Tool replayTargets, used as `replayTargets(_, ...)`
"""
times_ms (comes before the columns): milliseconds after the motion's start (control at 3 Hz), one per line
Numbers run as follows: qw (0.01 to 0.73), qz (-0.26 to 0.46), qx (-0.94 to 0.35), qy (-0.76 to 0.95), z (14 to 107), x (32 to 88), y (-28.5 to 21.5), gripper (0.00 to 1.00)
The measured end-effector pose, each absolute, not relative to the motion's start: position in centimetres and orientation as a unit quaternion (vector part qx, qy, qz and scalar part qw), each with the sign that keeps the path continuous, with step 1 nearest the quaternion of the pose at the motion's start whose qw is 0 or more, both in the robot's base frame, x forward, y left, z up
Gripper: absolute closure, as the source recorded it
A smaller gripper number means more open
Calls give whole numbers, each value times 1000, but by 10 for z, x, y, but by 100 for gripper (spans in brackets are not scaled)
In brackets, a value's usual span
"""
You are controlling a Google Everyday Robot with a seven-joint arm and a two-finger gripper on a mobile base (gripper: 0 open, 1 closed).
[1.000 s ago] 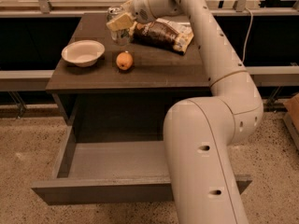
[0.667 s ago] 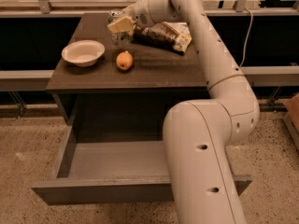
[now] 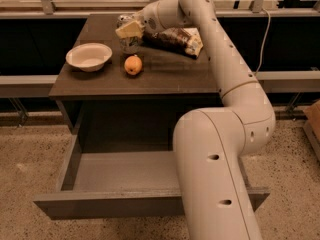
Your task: Pick 7up can from top drawer and place on counter
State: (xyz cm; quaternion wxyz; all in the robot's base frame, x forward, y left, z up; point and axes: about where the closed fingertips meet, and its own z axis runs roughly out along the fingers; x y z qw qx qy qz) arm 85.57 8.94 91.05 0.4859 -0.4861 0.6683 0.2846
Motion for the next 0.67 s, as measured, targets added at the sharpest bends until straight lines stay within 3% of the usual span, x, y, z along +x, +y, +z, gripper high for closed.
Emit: replayTargets(667, 482, 288, -488, 668, 905, 856, 97, 12)
